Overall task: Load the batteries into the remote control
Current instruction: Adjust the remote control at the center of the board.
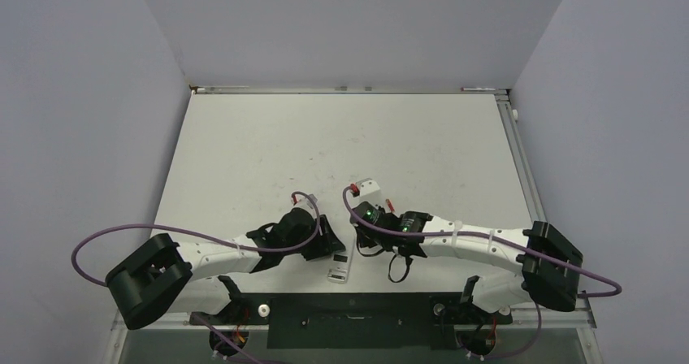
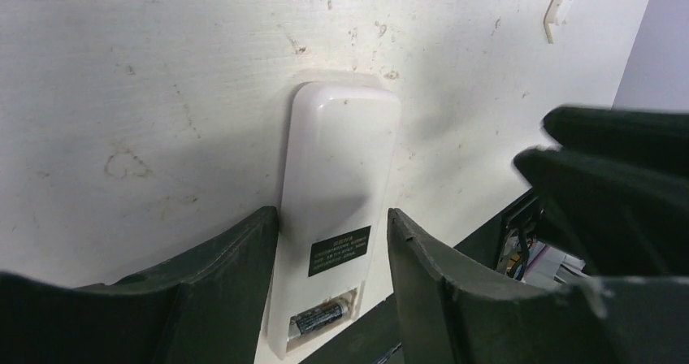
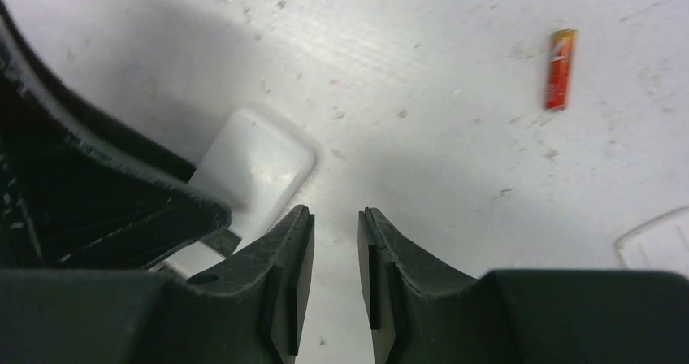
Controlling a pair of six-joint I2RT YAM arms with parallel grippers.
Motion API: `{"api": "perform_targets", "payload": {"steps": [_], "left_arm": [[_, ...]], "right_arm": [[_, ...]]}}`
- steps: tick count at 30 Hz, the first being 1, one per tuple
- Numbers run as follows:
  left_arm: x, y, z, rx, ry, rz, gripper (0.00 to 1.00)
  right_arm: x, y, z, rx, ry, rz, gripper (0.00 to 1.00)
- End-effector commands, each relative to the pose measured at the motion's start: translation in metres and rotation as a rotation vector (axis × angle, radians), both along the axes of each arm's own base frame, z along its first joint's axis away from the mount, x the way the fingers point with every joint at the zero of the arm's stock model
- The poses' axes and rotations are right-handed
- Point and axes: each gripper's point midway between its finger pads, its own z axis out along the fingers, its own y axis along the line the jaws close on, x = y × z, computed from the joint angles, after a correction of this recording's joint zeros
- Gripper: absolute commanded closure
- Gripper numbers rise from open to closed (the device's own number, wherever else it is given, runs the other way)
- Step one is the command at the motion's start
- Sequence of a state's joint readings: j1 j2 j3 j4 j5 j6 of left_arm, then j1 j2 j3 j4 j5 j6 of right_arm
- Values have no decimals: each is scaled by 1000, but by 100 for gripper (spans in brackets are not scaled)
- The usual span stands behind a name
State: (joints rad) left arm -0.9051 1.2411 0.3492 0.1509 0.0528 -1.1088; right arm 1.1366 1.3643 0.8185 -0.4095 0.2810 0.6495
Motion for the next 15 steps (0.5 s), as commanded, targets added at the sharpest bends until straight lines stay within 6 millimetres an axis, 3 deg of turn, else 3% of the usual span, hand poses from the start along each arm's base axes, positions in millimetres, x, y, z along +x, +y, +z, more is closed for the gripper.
{"api": "perform_targets", "payload": {"steps": [1, 7, 15], "left_arm": [[-6, 8, -19, 78, 28, -46, 51], [-8, 9, -20, 78, 33, -42, 51], [-11, 16, -11, 72, 29, -36, 47]], "right_arm": [[31, -23, 26, -12, -76, -84, 70], [59, -49, 25, -33, -81, -164, 58], [94, -75, 9, -60, -48, -222, 54]]}}
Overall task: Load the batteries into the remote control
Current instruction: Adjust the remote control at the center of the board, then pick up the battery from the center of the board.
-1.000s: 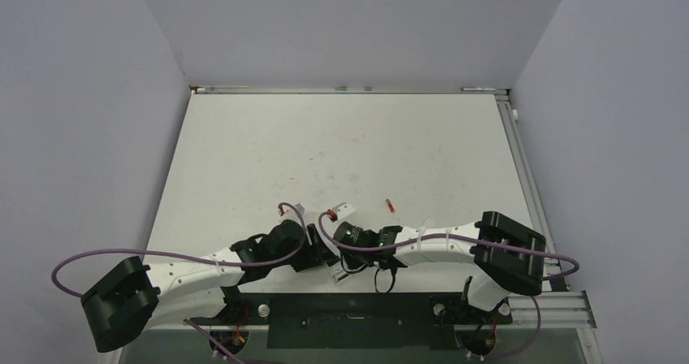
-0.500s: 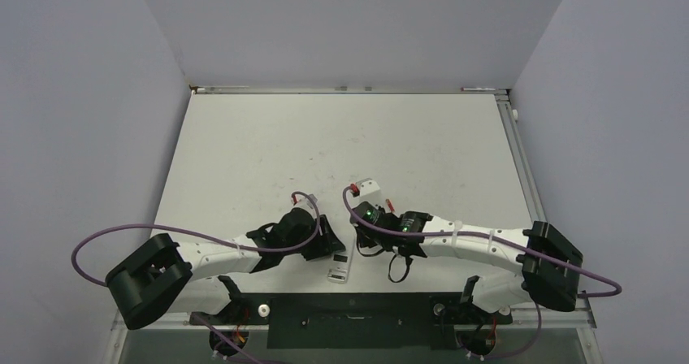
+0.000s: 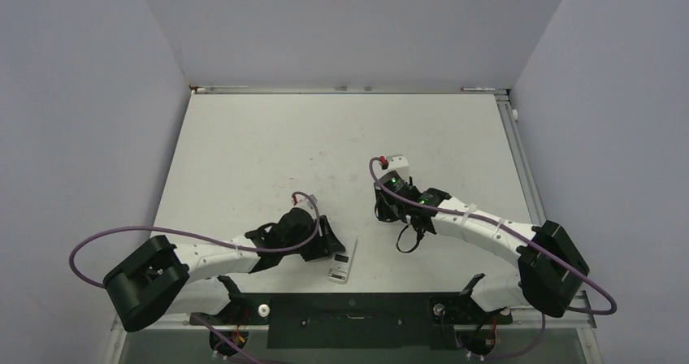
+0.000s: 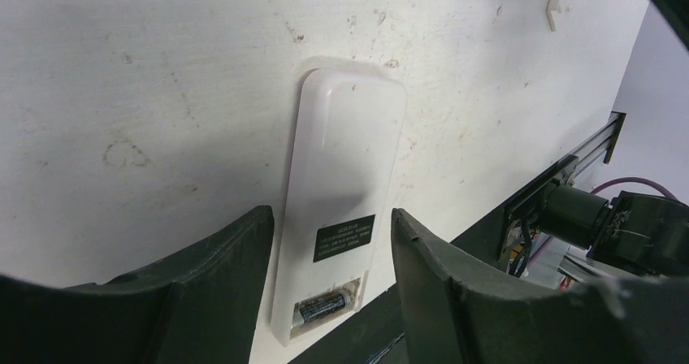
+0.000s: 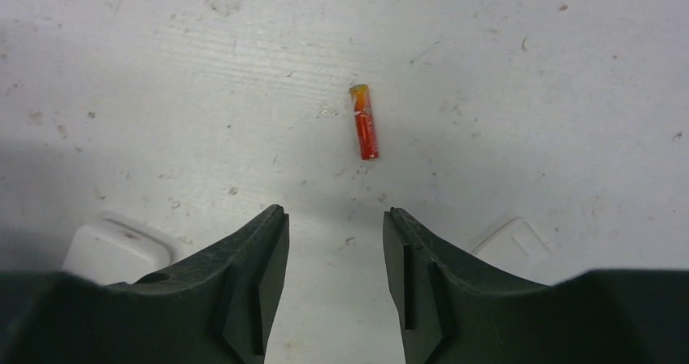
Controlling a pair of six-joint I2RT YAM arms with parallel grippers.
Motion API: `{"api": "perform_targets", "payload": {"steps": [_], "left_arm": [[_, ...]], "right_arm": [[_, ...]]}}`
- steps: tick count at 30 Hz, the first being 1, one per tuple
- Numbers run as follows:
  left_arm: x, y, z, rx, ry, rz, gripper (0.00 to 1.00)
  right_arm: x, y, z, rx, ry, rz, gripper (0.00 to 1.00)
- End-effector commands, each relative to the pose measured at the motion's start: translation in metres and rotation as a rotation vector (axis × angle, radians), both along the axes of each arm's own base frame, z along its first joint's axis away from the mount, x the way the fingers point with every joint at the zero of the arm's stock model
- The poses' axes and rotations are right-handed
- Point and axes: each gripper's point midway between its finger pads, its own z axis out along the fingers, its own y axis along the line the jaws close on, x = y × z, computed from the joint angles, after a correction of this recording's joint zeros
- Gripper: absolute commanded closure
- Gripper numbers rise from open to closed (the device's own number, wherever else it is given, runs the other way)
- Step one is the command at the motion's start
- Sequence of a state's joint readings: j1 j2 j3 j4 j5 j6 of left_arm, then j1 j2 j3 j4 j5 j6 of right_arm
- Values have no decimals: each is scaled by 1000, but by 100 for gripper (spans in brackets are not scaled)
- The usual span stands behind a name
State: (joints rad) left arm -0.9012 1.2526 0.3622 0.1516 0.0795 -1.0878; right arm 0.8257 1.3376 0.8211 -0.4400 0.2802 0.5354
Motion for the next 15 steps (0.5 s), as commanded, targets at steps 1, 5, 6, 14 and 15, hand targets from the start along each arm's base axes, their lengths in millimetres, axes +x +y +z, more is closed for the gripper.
{"api": "perform_targets", "payload": {"steps": [1, 5, 6, 14, 15], "left_arm": [[-11, 20, -11, 74, 25, -6, 47], [-13, 22, -4, 63, 19, -8, 45], [-13, 22, -2, 55, 15, -8, 44], [-21, 30, 10, 33, 15, -15, 39], [-21, 31, 12, 27, 13, -17, 38]], "right_arm": [[24, -3, 1, 5, -13, -2, 54], [33, -7, -12, 22, 20, -6, 53], [35, -7, -13, 24, 21, -4, 54], [46, -6, -41, 0, 86, 30, 58], [46, -6, -44, -5, 91, 33, 59]]}}
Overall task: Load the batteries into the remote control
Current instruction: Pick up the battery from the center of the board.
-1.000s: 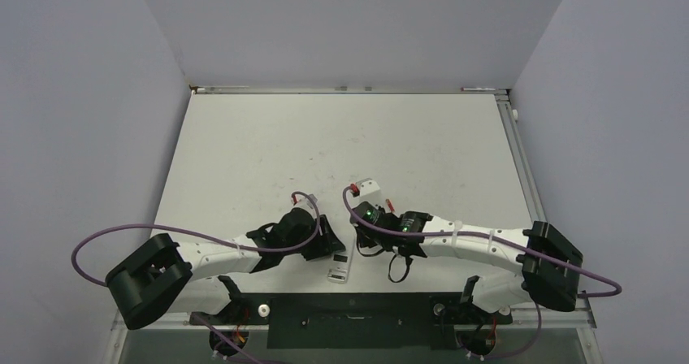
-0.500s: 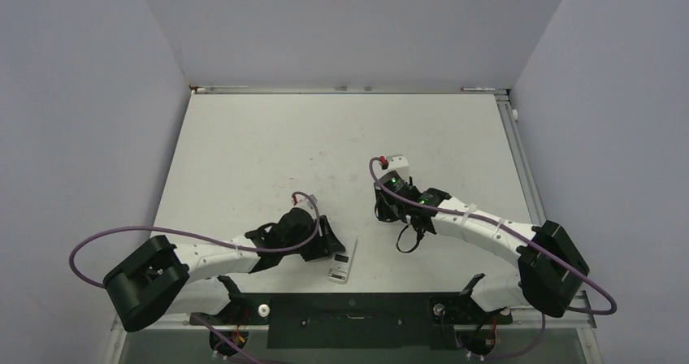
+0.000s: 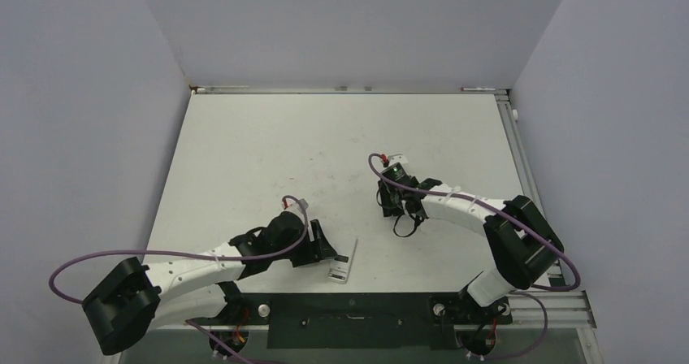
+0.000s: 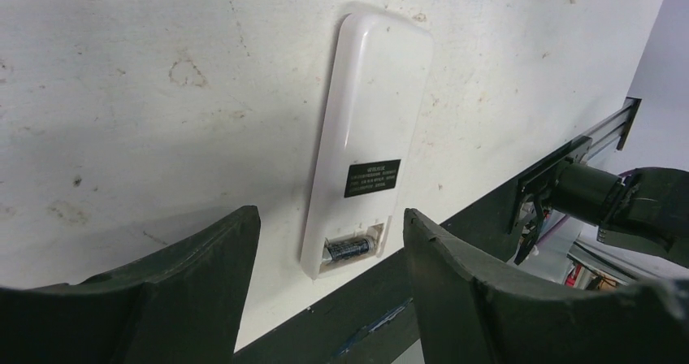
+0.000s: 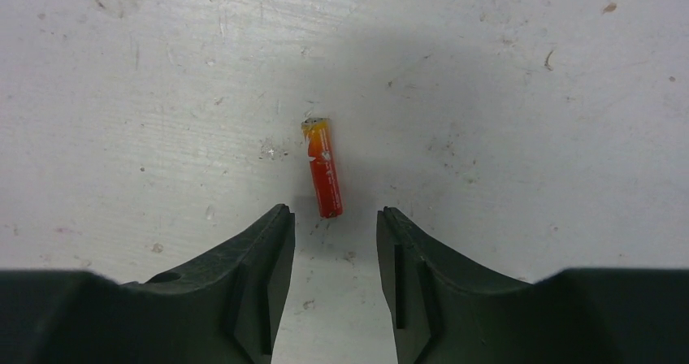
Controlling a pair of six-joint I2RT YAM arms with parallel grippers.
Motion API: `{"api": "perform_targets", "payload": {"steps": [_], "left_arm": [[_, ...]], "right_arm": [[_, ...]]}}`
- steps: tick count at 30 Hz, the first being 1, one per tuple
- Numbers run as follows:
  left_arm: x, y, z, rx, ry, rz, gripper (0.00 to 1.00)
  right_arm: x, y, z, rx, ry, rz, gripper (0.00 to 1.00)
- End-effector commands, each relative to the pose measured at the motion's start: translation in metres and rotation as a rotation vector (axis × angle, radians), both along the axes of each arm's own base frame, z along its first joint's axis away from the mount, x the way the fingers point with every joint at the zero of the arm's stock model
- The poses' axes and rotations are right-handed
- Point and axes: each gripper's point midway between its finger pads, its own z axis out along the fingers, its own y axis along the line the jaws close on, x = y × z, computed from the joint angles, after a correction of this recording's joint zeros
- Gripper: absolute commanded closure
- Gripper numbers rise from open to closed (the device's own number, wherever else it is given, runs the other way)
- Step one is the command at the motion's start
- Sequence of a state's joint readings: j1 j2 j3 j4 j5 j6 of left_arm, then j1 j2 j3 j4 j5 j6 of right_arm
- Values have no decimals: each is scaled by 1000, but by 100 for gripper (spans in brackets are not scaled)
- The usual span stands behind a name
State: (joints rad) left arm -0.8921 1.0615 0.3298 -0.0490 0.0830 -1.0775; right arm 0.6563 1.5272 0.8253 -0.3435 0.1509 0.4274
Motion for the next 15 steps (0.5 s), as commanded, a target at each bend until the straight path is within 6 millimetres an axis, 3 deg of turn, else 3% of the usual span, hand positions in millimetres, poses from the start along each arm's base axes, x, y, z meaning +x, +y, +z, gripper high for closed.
{"api": "perform_targets", "payload": {"steps": [1, 15], "left_arm": [[-3, 5, 8, -13, -11, -17, 37], [-6, 14, 14, -24, -22, -9, 33]], "right_arm": [[18, 16, 3, 36, -29, 46, 59], [15, 10, -17, 4, 23, 51, 73]]}}
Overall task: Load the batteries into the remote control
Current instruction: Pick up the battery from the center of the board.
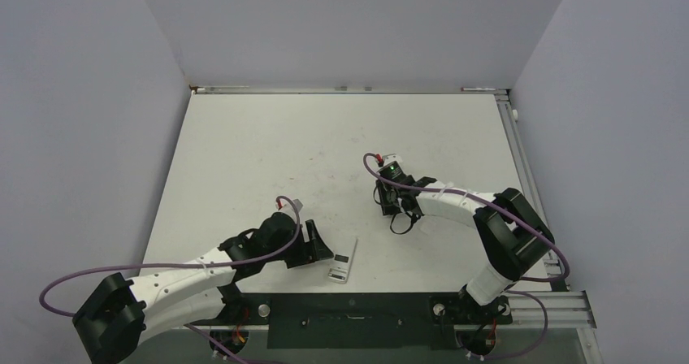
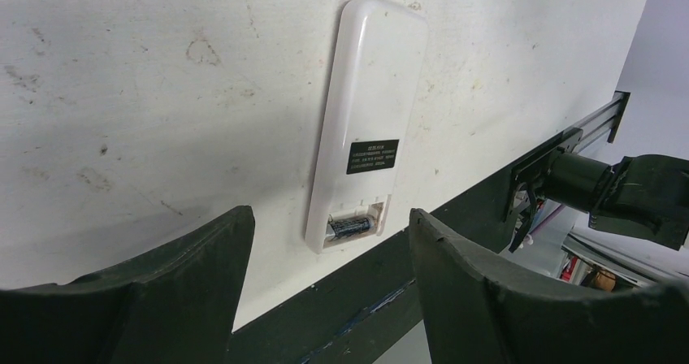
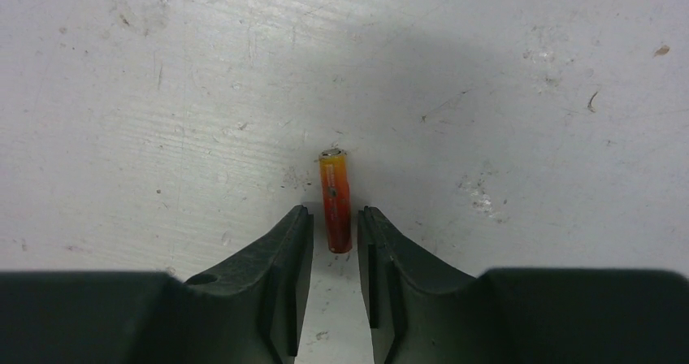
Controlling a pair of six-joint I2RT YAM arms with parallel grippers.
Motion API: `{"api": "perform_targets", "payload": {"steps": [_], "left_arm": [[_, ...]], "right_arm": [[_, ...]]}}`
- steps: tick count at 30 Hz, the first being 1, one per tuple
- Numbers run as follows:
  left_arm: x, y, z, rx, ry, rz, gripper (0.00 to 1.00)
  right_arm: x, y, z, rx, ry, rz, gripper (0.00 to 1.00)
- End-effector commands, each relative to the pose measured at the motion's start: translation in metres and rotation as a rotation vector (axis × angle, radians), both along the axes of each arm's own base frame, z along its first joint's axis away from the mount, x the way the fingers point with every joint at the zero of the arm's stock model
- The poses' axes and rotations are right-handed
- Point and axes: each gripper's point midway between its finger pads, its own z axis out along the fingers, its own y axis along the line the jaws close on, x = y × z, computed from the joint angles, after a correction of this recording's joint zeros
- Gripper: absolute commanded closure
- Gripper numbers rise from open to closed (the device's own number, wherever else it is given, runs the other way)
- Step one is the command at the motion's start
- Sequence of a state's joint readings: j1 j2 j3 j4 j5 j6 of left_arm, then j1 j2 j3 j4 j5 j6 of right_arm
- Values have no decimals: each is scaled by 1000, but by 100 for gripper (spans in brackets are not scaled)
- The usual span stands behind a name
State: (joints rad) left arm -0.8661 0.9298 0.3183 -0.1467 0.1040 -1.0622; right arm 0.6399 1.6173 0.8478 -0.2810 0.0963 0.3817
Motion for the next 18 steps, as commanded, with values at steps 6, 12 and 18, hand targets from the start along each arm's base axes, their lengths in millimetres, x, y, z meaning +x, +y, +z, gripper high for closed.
{"api": "perform_targets", "payload": {"steps": [6, 12, 18], "left_arm": [[0, 5, 0, -4, -6, -4, 33], [-2, 7, -4, -5, 1, 2, 33], [-2, 8, -5, -12, 3, 4, 33]], "right_arm": [[1, -6, -5, -30, 13, -5, 90], [-4, -8, -3, -32, 11, -8, 92], [-11, 0, 18, 8, -25, 14, 92]]}}
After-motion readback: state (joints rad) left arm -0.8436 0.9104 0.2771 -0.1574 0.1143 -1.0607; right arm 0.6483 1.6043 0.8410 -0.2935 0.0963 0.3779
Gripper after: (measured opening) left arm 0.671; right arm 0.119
